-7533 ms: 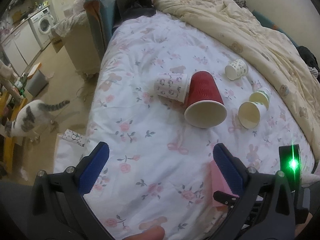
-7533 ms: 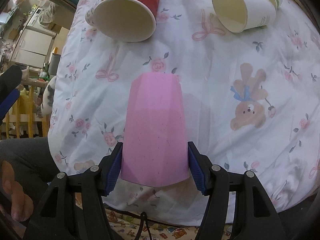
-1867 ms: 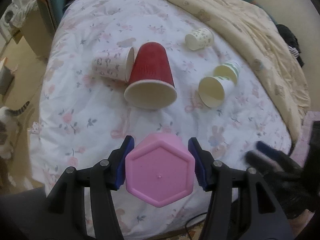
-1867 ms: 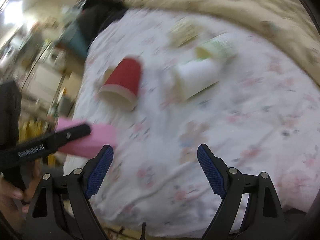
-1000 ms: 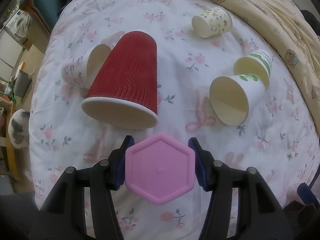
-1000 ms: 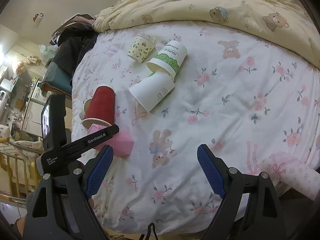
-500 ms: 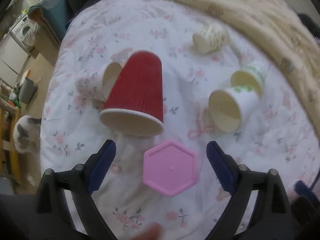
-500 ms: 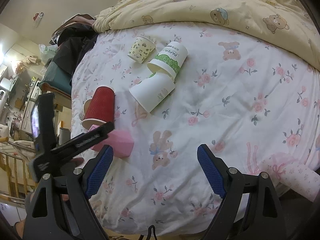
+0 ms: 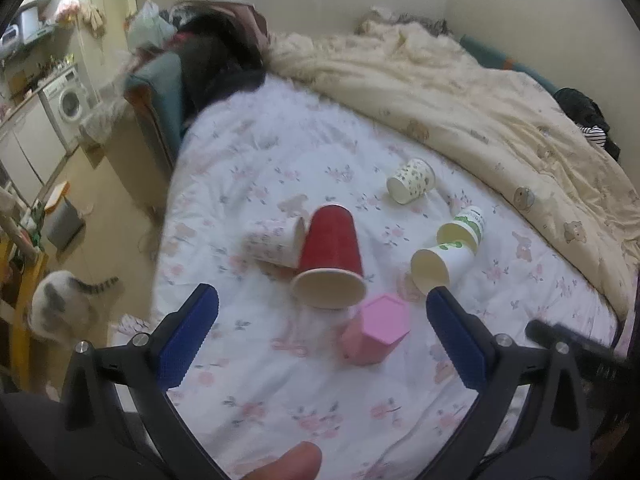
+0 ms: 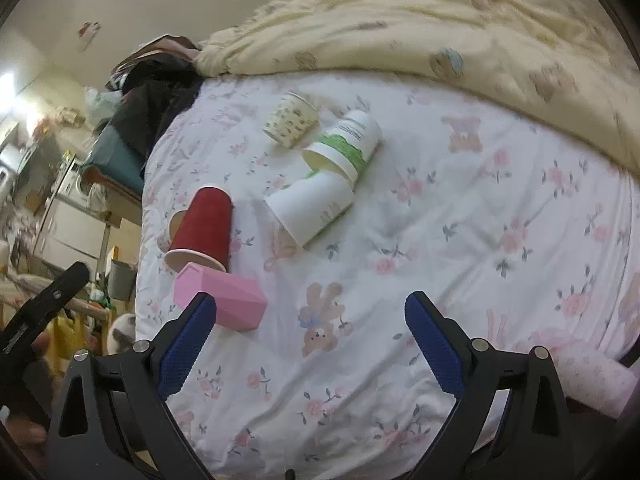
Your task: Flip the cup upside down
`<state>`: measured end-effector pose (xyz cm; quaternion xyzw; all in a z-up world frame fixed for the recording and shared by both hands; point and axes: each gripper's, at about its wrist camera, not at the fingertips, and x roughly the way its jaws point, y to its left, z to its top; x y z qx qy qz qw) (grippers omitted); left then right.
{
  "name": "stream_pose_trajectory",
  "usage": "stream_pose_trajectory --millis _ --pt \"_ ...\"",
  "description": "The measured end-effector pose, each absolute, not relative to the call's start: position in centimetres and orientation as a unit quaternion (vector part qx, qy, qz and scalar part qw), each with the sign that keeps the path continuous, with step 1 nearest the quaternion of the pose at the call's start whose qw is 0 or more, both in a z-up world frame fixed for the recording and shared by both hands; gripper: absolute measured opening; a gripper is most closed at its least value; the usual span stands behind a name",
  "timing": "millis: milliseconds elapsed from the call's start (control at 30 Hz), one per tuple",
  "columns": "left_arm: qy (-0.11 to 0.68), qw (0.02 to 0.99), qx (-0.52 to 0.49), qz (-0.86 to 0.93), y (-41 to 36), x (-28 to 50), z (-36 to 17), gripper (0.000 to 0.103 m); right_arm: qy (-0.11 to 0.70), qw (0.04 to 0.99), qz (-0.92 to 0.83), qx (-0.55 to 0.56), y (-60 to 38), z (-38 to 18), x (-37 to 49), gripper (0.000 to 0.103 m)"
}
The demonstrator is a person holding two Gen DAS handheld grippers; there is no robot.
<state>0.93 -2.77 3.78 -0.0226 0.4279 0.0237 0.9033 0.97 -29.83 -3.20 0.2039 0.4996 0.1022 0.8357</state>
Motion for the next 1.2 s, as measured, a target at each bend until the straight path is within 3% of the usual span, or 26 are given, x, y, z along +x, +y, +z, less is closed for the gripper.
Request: stream_pose_trajectory --millis 500,733,1200 --pt "0.405 0.914 -0.032 0.02 0.1 -6.6 0.1 0.103 0.444 0.878 0.138 0.118 -24.3 -1.8 -5.0 0.098" --pt "0.398 0.916 -0.039 0.018 0.2 -7.0 -0.4 0.103 0.419 0.898 0.124 0.059 -22.1 -2.1 -6.0 0.098" --pt "0.401 0.915 -0.043 0.009 -0.1 -6.9 -0.4 0.103 0.418 0.899 0.121 0.06 -21.9 -2.2 -5.8 0.098"
